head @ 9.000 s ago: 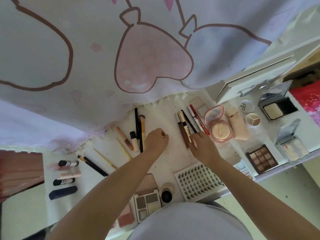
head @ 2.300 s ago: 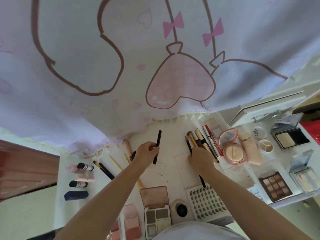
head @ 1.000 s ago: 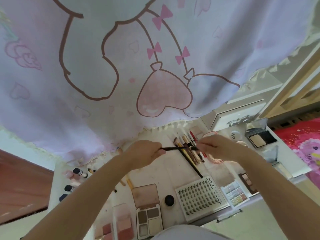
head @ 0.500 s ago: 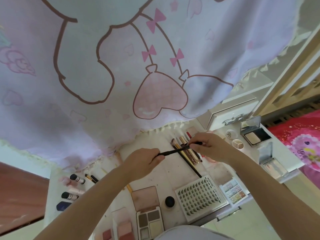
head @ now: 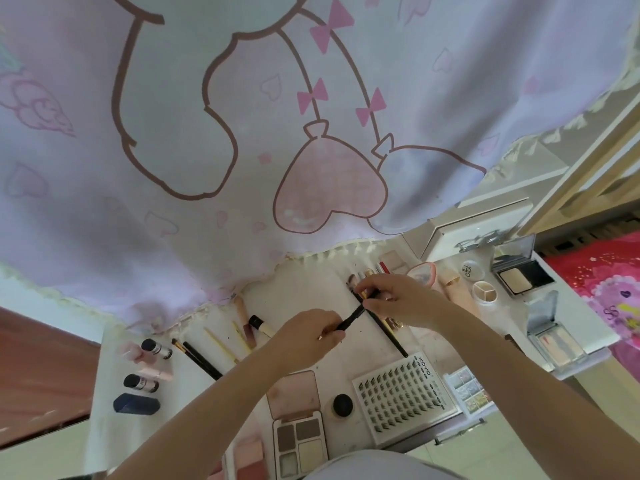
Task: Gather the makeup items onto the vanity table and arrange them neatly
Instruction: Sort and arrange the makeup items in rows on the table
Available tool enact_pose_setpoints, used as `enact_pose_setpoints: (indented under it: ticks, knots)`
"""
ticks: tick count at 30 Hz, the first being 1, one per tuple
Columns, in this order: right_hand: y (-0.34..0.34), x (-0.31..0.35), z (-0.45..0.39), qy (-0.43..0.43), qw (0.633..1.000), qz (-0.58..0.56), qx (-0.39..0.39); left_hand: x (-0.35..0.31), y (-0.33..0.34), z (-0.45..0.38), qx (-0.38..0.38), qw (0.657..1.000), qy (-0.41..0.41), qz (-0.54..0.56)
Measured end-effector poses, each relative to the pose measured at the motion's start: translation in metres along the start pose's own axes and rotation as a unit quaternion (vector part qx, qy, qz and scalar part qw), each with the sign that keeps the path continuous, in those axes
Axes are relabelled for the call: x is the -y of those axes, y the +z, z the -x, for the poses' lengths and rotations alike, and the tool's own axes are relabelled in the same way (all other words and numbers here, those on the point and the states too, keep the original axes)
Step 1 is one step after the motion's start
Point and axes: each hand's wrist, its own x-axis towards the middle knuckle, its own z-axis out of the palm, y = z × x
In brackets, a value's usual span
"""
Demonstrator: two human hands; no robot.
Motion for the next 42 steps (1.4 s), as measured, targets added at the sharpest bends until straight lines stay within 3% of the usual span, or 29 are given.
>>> enact_pose_setpoints:
  ticks: [3,7,9,15,21,27,29,33,37,42]
  knots:
    - [0.002,-0.014,-0.002,0.018,0.998,-0.053,-0.020,0.008,0.013,-0.011,-0.025,0.999,-0.034,0.026]
    - [0.003,-0.048,-0.004,0.089,0.990,-0.059,-0.092,0.017,0.031,-0.028,-0.028,0.980,-0.136,0.142]
    - [0.007,-0.066,-0.006,0.110,0.989,-0.004,-0.103,0.018,0.038,-0.039,-0.023,0.962,-0.189,0.195]
    - [0.038,-0.099,-0.012,0.115,0.979,0.168,-0.020,0.015,0.057,-0.082,0.017,0.907,-0.323,0.270]
    - [0.054,-0.106,-0.017,0.100,0.975,0.198,-0.020,0.008,0.078,-0.107,0.040,0.911,-0.351,0.214]
    - [0.042,-0.110,-0.022,0.087,0.977,0.192,-0.021,0.001,0.072,-0.112,0.044,0.906,-0.344,0.243]
    - [0.040,-0.107,-0.023,0.087,0.978,0.188,-0.023,0.010,0.063,-0.103,0.054,0.929,-0.310,0.197]
    - [0.042,-0.098,-0.029,0.065,0.979,0.193,-0.025,0.057,0.036,-0.067,-0.004,0.969,-0.247,-0.013]
    - [0.051,-0.092,-0.038,0.028,0.981,0.193,0.000,0.107,0.016,-0.031,0.059,0.937,-0.208,-0.273]
    - [0.060,-0.086,-0.040,-0.016,0.981,0.193,-0.006,0.129,0.015,-0.016,0.081,0.916,-0.166,-0.357]
